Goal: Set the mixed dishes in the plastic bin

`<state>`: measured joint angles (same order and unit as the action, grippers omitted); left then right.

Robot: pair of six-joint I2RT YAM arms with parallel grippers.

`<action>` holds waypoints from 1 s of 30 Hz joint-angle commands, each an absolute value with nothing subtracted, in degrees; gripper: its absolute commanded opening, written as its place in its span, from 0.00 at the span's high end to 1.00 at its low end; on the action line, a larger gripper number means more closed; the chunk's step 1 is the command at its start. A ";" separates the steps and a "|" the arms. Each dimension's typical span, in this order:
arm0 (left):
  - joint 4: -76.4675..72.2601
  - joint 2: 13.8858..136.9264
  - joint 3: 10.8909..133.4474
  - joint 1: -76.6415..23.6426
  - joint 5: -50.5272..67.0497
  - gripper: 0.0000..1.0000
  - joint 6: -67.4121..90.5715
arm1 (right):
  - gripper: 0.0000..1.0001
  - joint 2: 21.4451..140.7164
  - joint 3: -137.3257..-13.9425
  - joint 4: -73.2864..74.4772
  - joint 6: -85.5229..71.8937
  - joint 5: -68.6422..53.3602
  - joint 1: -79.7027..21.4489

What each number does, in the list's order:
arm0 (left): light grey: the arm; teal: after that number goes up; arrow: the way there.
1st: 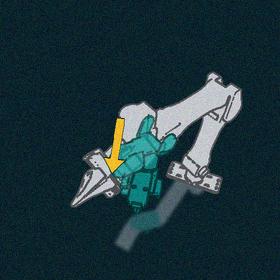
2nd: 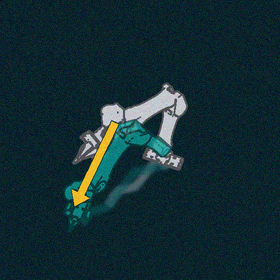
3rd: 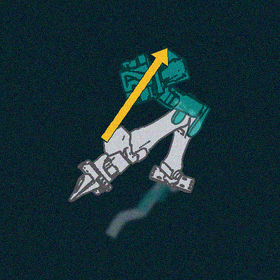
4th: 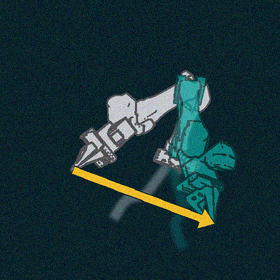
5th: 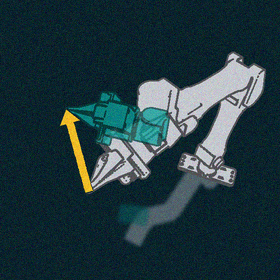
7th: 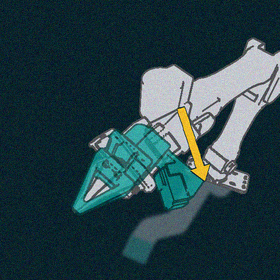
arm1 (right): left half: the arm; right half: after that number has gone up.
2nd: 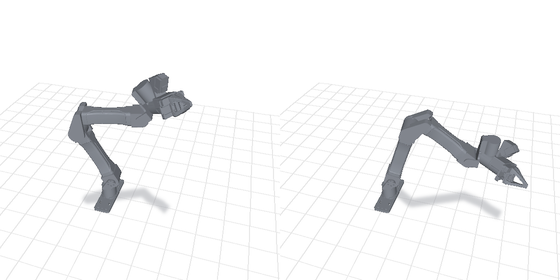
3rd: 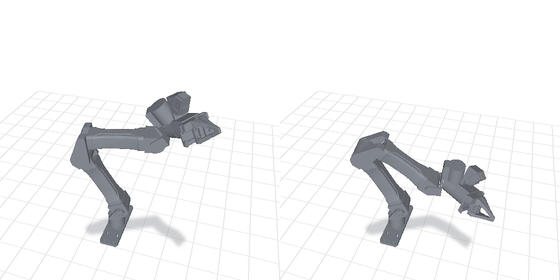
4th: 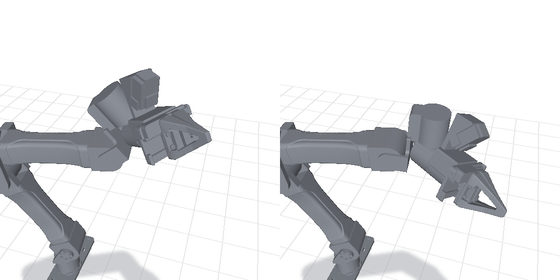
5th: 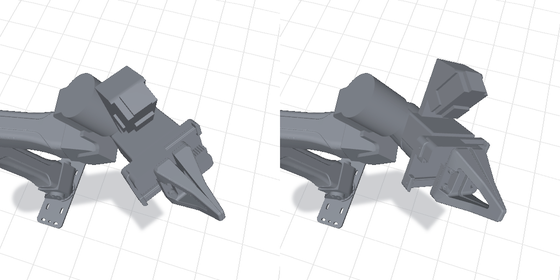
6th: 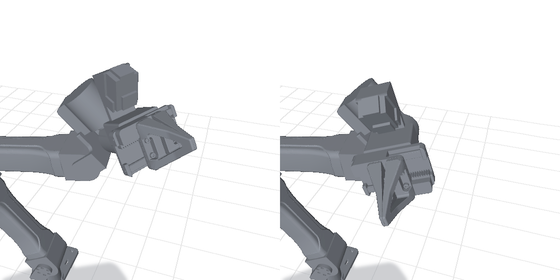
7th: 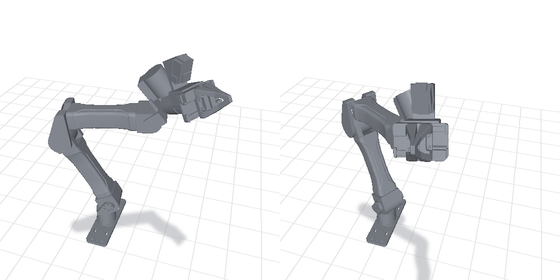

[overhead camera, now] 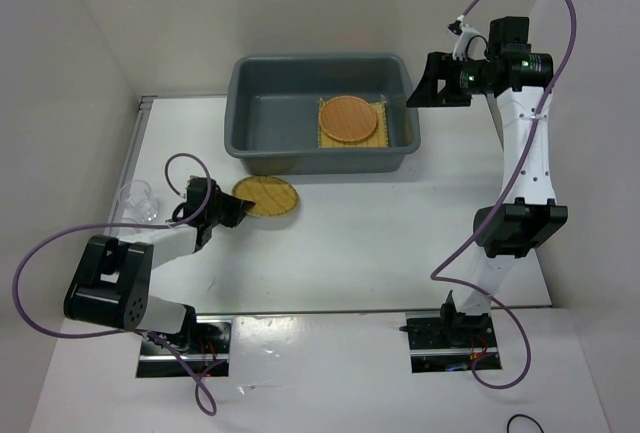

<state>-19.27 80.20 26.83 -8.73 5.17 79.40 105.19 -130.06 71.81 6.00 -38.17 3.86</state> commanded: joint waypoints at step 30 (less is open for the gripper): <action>8.26 86.37 82.77 -11.87 34.01 1.00 61.88 | 0.16 97.65 -151.49 74.36 13.71 -28.66 5.54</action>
<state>10.61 79.05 78.35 -12.23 28.12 66.87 100.27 -146.54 73.91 12.14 -29.52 5.19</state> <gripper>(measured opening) 0.100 0.841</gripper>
